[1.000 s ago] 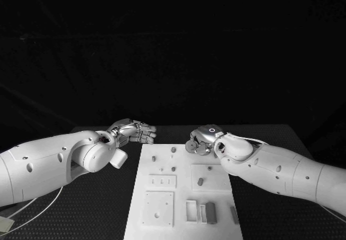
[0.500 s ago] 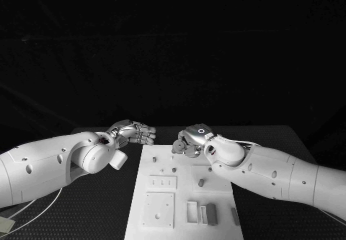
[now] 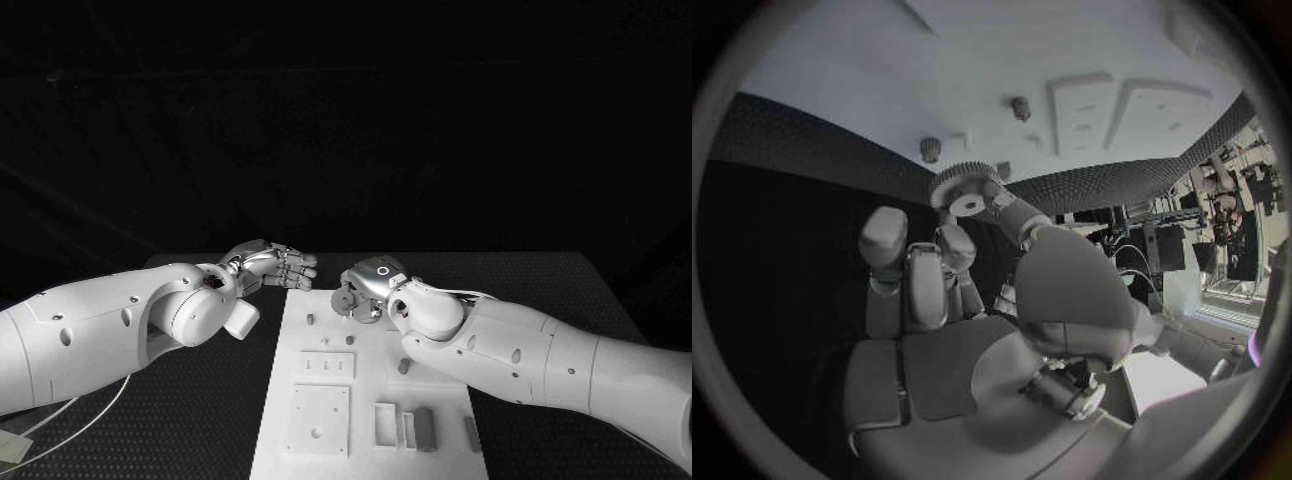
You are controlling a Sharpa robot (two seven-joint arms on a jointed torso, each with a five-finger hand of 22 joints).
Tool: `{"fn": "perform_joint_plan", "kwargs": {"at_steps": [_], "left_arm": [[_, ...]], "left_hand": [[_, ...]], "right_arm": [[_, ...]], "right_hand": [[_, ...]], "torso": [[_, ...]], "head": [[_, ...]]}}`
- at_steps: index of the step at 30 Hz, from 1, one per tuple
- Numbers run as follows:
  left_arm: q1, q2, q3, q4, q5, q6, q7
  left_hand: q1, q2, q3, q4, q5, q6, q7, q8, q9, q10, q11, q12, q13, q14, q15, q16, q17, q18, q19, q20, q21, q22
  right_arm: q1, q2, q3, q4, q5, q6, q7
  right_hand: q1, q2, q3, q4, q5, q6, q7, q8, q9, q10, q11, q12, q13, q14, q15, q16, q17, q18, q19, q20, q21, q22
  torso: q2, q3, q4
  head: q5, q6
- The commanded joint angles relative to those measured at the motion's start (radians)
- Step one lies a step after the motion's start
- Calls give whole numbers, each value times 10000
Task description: Assemble the parts on the task board
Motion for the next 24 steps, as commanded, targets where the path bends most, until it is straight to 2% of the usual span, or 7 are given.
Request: {"fn": "perform_joint_plan", "kwargs": {"at_steps": [1, 4, 7, 13, 18, 21, 24], "left_arm": [[9, 28, 8, -8, -25, 15, 103], [9, 30, 8, -14, -25, 8, 105], [9, 50, 9, -16, -25, 13, 110], [9, 86, 10, -35, -25, 44, 107], [7, 128, 9, -77, -25, 48, 117], [7, 126, 9, -71, -25, 47, 115], [7, 98, 9, -65, -25, 26, 118]], "left_hand": [[-1, -66, -25, -6, 37, 66, 146, -54, 15, 52, -16, -69, 16, 68, -14, -53, 18, -103, 85, 7, -68, -1], [1, -66, -24, -7, 37, 67, 146, -55, 15, 53, -16, -71, 16, 69, -14, -55, 19, -103, 86, 7, -69, -1], [2, -67, -24, -7, 37, 67, 145, -55, 16, 54, -16, -73, 17, 70, -14, -57, 21, -103, 87, 7, -70, -1], [3, -65, -25, -7, 37, 68, 145, -57, 17, 58, -16, -78, 18, 72, -14, -62, 25, -103, 89, 8, -73, 0], [1, -65, -25, -5, 37, 68, 146, -58, 17, 58, -15, -82, 18, 73, -14, -65, 27, -104, 90, 8, -75, 1], [1, -64, -26, -4, 36, 67, 146, -59, 17, 59, -15, -84, 18, 74, -13, -67, 29, -104, 90, 9, -77, 1], [0, -64, -27, -4, 36, 67, 146, -61, 18, 60, -15, -87, 18, 74, -13, -69, 31, -104, 91, 9, -78, 2]], "right_arm": [[-46, 64, -8, -159, -175, 195, -78], [-97, 137, -44, -294, -139, 263, -47], [-169, 224, -85, -435, -137, 260, -27], [-275, 357, -89, -567, 0, 246, -8], [-329, 488, -89, -741, 25, 248, 8], [-354, 485, -88, -816, 55, 310, 3], [-363, 485, -88, -906, 64, 303, 12]], "right_hand": [[19, -80, -7, 77, 11, 185, 170, -18, 19, 17, -19, -42, -18, 11, -61, -18, -5, 1235, 25, 26, 11, 145], [22, -80, -4, 79, 11, 184, 170, -20, 20, 21, -19, -38, -15, 12, -61, -18, -5, 1235, 25, 26, 10, 144], [24, -78, -2, 84, 11, 182, 171, -22, 21, 23, -19, -37, -15, 11, -60, -19, -8, 1235, 25, 26, 9, 144], [27, -78, 1, 91, 10, 180, 171, -26, 24, 21, -18, -39, -21, 4, -60, -24, -23, 1235, 25, 27, 6, 144], [27, -76, 3, 97, 9, 180, 172, -28, 26, 16, -17, -45, -28, -8, -60, -31, -47, 1235, 24, 28, 3, 143], [25, -74, 3, 103, 8, 179, 172, -30, 27, 7, -17, -56, -40, -11, -59, -33, -53, 1235, 23, 29, 1, 143], [23, -73, 4, 109, 8, 172, 174, -35, 28, 0, -16, -63, -47, -12, -59, -36, -56, 1236, 22, 30, -1, 142]], "torso": [[5, 12, 22], [12, 1, 48], [8, -8, 19], [11, 12, 18], [4, 4, 24], [10, 4, 50], [6, 8, 33]], "head": [[19, -24], [-8, -15], [4, -14], [42, -43], [45, 0], [46, -35], [75, -51]]}}
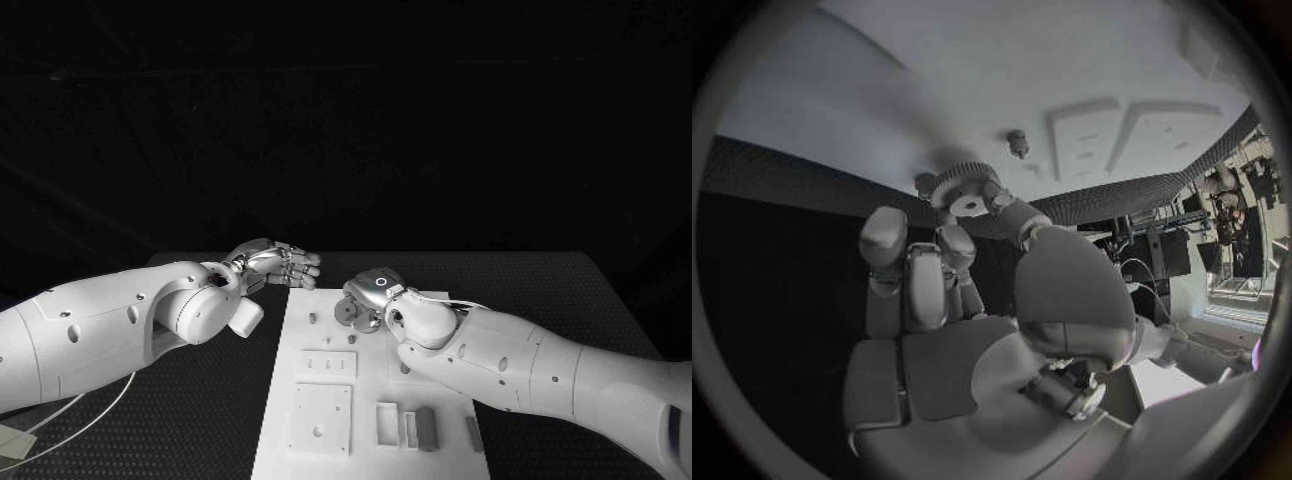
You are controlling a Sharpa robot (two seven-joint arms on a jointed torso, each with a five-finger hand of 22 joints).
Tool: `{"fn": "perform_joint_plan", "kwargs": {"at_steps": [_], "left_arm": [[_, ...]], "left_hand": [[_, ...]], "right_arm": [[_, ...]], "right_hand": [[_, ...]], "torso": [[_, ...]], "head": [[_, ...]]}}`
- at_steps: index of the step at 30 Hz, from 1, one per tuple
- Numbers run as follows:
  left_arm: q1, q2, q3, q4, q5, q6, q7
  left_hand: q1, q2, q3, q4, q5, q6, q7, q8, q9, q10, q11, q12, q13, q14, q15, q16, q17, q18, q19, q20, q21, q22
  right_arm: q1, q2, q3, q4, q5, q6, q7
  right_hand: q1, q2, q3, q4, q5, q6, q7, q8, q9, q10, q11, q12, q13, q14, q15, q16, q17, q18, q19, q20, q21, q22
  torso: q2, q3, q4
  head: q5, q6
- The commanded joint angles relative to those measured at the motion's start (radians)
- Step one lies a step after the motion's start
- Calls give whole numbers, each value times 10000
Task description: Assemble the parts on the task board
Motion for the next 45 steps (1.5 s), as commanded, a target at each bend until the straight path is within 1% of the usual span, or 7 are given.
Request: {"fn": "perform_joint_plan", "kwargs": {"at_steps": [1, 6, 16, 20, 25, 36, 45], "left_arm": [[7, -12, 7, 20, -20, 16, 115], [7, 3, 7, 7, -20, 34, 113], [7, 30, 7, -1, -20, 43, 111], [7, 31, 7, -2, -20, 44, 112], [7, 46, 7, 1, -20, 61, 114], [7, 47, 7, -16, -20, 75, 104], [8, 52, 7, -15, -20, 76, 97]], "left_hand": [[0, -65, -27, -4, 37, 66, 146, -61, 9, 60, -14, -54, 11, 78, -9, -70, 16, -103, 91, 9, -39, 2], [-1, -65, -28, -4, 36, 67, 146, -62, 10, 61, -14, -56, 11, 79, -9, -72, 18, -103, 92, 9, -40, 2], [-2, -64, -29, -3, 37, 67, 146, -64, 11, 63, -14, -63, 12, 81, -9, -78, 23, -103, 94, 9, -44, 4], [-2, -65, -29, -3, 37, 66, 145, -65, 11, 64, -13, -66, 12, 82, -9, -81, 25, -103, 94, 9, -46, 4], [-2, -64, -30, -2, 37, 66, 145, -66, 12, 66, -13, -69, 13, 83, -9, -84, 27, -103, 95, 9, -48, 5], [-4, -63, -31, -1, 36, 68, 143, -68, 13, 70, -14, -75, 14, 86, -10, -90, 33, -104, 97, 9, -52, 6], [-6, -65, -33, 0, 36, 67, 142, -70, 14, 72, -13, -80, 15, 86, -10, -95, 36, -104, 98, 9, -55, 6]], "right_arm": [[-13, 5, 1, -72, 16, 132, 17], [-18, 25, 1, -109, 38, 124, 34], [-88, 108, 3, -242, 48, 12, 39], [-91, 160, 4, -293, 53, -3, 45], [-91, 248, 4, -367, 55, -39, 35], [-91, 311, 6, -409, 25, -197, 13], [-90, 371, 6, -460, 267, 25, 246]], "right_hand": [[24, -72, 3, 55, 10, 178, 164, 52, 6, 1, -16, -61, -8, -14, -61, -37, -16, 1235, 22, 29, -2, 142], [26, -72, 5, 58, 10, 171, 165, 45, 6, -14, -15, -78, -26, -19, -60, -41, -27, 1235, 20, 30, -4, 142], [30, -66, 8, 69, 10, 143, 172, 24, 6, -23, -10, -86, -37, -29, -56, -50, -49, 1235, 16, 33, -13, 140], [29, -64, 8, 76, 9, 132, 175, 15, 6, -33, -7, -97, -49, -36, -54, -56, -63, 1235, 14, 34, -17, 140], [33, -75, 8, 86, 9, 83, 188, -21, 1, -68, 6, -132, -86, -49, -44, -68, -90, 1235, 10, 37, -28, 138], [48, -86, 9, 90, 8, 34, 206, -58, -2, -82, 22, -139, -99, -48, -29, -74, -95, 1235, 8, 38, -40, 137], [116, -172, 19, 114, 10, -448, 367, -389, -131, -187, 175, -194, -188, -79, 115, -106, -170, 1235, -3, 45, -88, 135]], "torso": [[-6, 8, -9], [-5, 3, -31], [0, 13, -14], [-4, 9, -15], [-7, 5, -28], [-5, 0, -21], [-5, 4, -35]], "head": [[33, -34], [30, -31], [50, -48], [44, -50], [89, -79], [87, -92], [93, -97]]}}
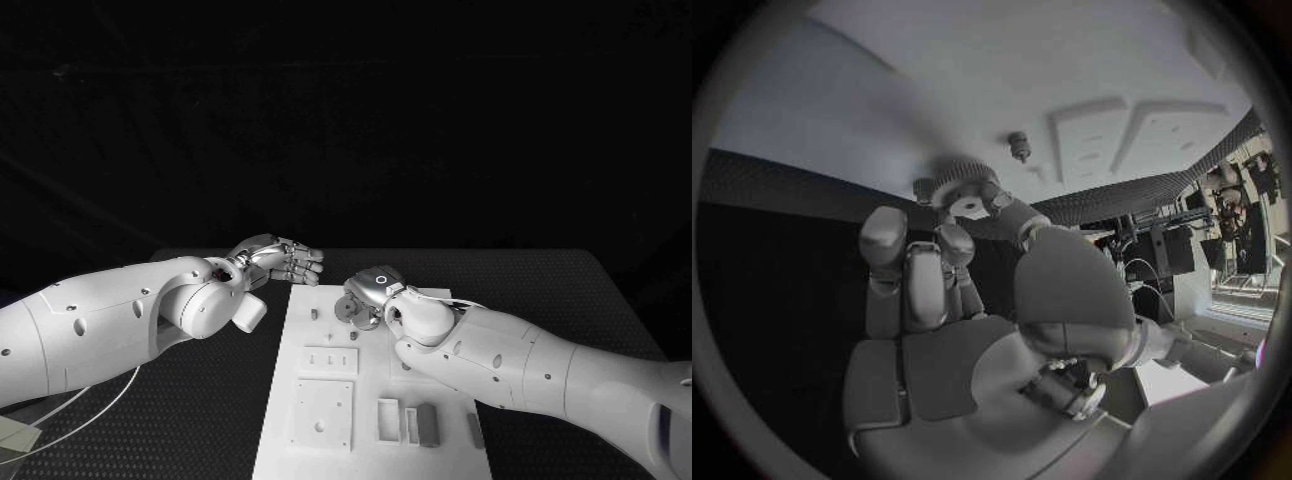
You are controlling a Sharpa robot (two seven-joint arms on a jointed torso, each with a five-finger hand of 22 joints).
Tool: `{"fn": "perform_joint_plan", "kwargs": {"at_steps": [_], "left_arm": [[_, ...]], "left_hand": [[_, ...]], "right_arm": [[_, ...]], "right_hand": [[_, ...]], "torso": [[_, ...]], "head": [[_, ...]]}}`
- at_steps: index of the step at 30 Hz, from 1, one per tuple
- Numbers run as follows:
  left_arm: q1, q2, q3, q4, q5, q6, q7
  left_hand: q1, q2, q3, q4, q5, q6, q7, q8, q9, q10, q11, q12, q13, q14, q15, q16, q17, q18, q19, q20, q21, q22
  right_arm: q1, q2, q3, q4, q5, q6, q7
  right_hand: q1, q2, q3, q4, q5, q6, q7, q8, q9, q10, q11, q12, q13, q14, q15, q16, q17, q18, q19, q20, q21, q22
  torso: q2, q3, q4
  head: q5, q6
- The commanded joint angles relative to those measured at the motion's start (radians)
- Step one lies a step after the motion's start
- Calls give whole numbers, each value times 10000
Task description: Assemble the parts on the task board
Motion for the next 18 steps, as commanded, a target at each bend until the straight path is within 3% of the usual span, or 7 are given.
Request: {"fn": "perform_joint_plan", "kwargs": {"at_steps": [1, 18], "left_arm": [[9, 30, 8, 13, -16, 74, 97], [9, 27, 7, -11, -16, 108, 73]], "left_hand": [[-6, -64, -33, 0, 36, 67, 142, -70, 16, 72, -13, -41, 14, 90, -7, -57, 11, -104, 62, -27, -55, 7], [-11, -66, -37, 1, 35, 63, 144, -76, 17, 72, -11, -54, 14, 91, -6, -67, 18, -105, 64, -27, -62, 8]], "right_arm": [[4, 36, 3, -30, 113, 115, 197], [3, -1, 3, -104, 122, 56, 125]], "right_hand": [[76, -38, 7, 41, 16, -126, 34, -61, -37, -44, 37, -32, -17, -8, 53, -31, -8, 1235, 26, 14, -46, 136], [121, -11, -6, 39, 16, -369, 133, -243, -150, -102, 133, -21, -51, -40, 147, -51, -66, 1235, 21, 22, -75, 142]], "torso": [[2, 4, -5], [1, 10, -8]], "head": [[1, 0], [-7, 13]]}}
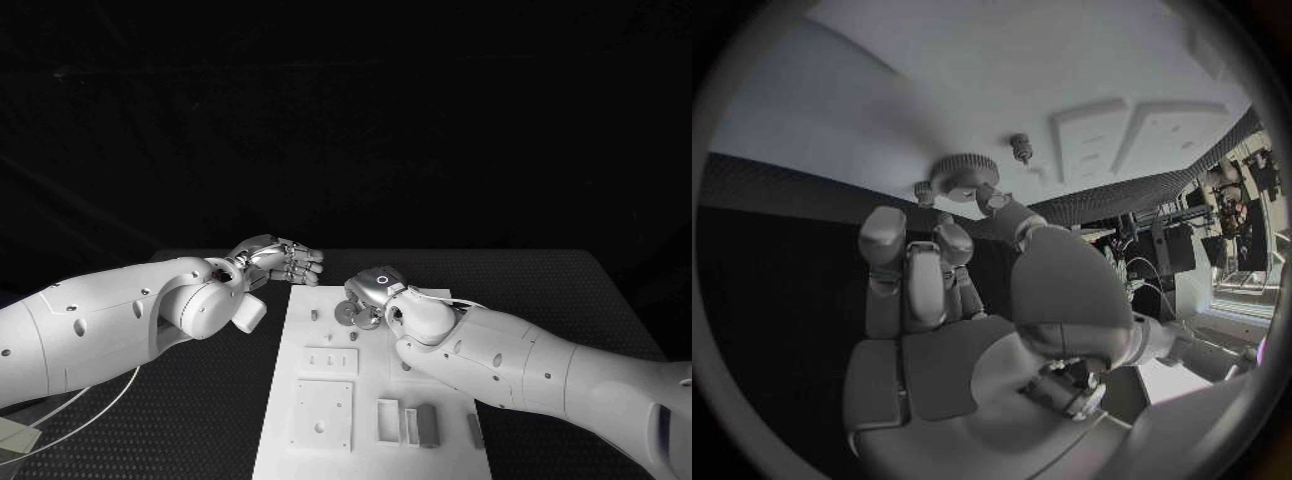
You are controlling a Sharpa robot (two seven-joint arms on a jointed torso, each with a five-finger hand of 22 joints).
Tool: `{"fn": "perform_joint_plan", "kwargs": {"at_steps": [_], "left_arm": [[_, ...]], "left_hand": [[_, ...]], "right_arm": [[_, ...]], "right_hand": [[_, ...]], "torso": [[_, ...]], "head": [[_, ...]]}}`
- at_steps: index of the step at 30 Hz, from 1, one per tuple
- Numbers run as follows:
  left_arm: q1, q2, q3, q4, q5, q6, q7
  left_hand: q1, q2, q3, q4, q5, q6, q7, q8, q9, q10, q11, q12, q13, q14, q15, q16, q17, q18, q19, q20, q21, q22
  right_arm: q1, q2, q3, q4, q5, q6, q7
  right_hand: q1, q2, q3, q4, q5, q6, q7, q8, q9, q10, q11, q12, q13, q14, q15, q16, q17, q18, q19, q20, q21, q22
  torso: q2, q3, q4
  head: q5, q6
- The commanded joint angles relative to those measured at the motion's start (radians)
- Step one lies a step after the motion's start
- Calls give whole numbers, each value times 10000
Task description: Assemble the parts on the task board
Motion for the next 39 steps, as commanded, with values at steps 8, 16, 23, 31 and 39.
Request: {"fn": "perform_joint_plan", "kwargs": {"at_steps": [8, 16, 23, 31, 39], "left_arm": [[8, 11, 7, -1, -15, 116, 90], [8, -141, 7, -2, -15, 55, 102], [8, -191, 7, -11, -15, 49, 117], [-16, -187, 6, -82, -15, 81, 193], [-79, -244, 7, -170, -15, 122, 225]], "left_hand": [[-12, -64, -38, 3, 36, 61, 145, -40, 10, 73, -10, -59, 10, 92, -6, -72, 13, -106, 65, -27, -65, 9], [-14, -64, -39, 4, 36, 61, 146, -42, 11, 72, -10, -64, 10, 93, -5, -77, 16, -106, 65, -26, -68, 9], [-12, -67, -39, 2, 36, 63, 145, -42, 12, 76, -10, -67, 12, 95, -6, -81, 20, -106, 66, -27, -71, 10], [-11, -65, -38, 2, 36, 66, 144, -41, 14, 82, -12, -70, 13, 98, -6, -85, 24, -105, 68, -28, -73, 11], [-7, -69, -39, -3, 36, 70, 147, -41, 16, 89, -14, -72, 15, 100, -6, -89, 28, -105, 70, -28, -77, 13]], "right_arm": [[-1, -239, 4, 219, 64, -147, 36], [120, -1117, 294, 1404, 418, -554, 42], [381, -1995, 603, 2308, 662, -631, 7], [474, -2952, 831, 2457, 1319, -510, 586], [477, -3630, 833, 1807, 2672, -509, 3016]], "right_hand": [[62, 38, -23, 48, 10, -35, 11, -30, -14, -17, 50, -18, -16, -12, 48, -53, -14, 1235, 41, 6, -43, 143], [29, 29, -40, 73, 10, -6, 13, -20, -18, -23, 52, -16, -23, -29, 50, -63, -47, 1235, 40, 11, -47, 143], [13, 10, -45, 96, 12, 35, 7, -4, -18, -28, 48, -15, -32, -47, 49, -75, -80, 1235, 38, 15, -54, 143], [62, -163, -35, 89, 13, 134, -11, 36, -20, -37, 31, -20, -67, -78, 32, -109, -151, 1235, 23, 27, -77, 144], [92, -398, 42, 229, 16, 6, 19, -49, -73, -132, 61, -61, -117, -232, 63, -224, -429, 1235, -67, 70, -145, 144]], "torso": [[-1, 2, 0], [-17, -2, -55], [-43, 28, -176], [-72, 73, -270], [-76, 100, -291]], "head": [[-12, 20], [25, 54], [80, 117], [135, 185], [78, 196]]}}
